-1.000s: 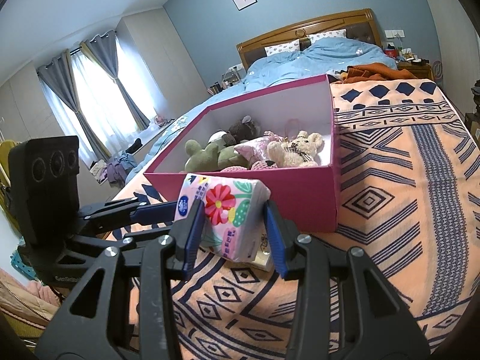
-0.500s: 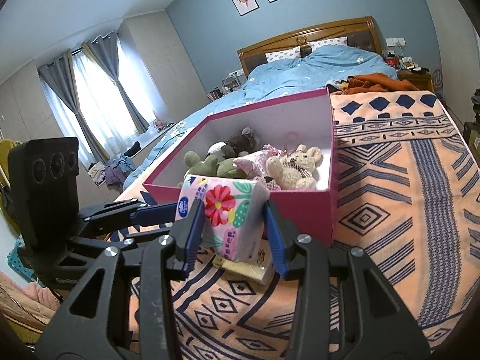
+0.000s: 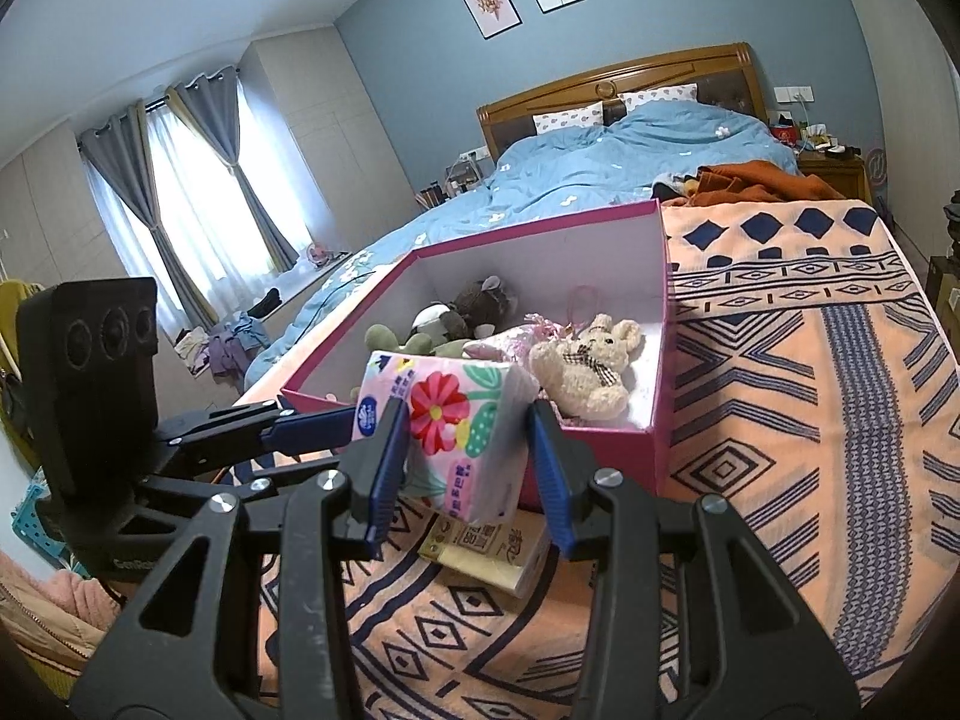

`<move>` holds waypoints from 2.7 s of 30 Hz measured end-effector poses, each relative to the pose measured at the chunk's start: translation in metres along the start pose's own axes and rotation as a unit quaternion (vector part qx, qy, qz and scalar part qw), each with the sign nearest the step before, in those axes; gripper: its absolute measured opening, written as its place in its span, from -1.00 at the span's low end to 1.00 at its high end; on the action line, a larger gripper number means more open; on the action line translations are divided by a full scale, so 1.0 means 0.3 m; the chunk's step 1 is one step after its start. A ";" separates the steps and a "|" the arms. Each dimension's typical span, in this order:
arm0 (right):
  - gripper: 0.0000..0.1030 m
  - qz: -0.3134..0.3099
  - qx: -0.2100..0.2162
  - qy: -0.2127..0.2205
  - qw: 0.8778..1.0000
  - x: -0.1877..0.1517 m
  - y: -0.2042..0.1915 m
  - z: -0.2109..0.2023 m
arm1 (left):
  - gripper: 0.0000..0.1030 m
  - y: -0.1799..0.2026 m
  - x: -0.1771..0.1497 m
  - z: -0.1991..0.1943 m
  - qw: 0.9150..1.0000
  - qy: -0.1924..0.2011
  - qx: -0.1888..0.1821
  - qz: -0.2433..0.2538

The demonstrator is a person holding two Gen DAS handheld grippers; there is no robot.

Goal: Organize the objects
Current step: 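Carry the pink floral tissue pack with the right gripper over the pink box, then lower the tissue pack into the pink box and open the right gripper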

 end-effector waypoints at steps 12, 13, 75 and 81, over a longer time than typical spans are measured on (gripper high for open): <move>-0.15 -0.003 -0.002 0.005 1.000 0.021 0.003 0.001 | -0.21 -0.004 0.019 0.008 1.000 0.004 0.005 0.002; -0.15 -0.004 -0.002 0.005 1.000 0.022 0.002 0.000 | -0.21 -0.004 0.021 0.009 1.000 0.004 0.005 0.001; -0.15 -0.010 -0.021 0.004 1.000 0.100 0.058 0.067 | -0.22 -0.062 0.103 0.104 1.000 -0.005 0.017 -0.011; -0.15 -0.009 -0.023 0.001 1.000 0.109 0.073 0.085 | -0.22 -0.063 0.106 0.120 1.000 -0.010 0.016 -0.014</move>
Point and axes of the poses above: each gripper's, at about its wrist camera, not at the fingertips, and z roughly the way its jaws point, y to its right, x to its top, the point moved 1 cm from there along z, roughly the way its jaws point, and after that the axes turned 5 degrees about -y, right-handed, at the moved point
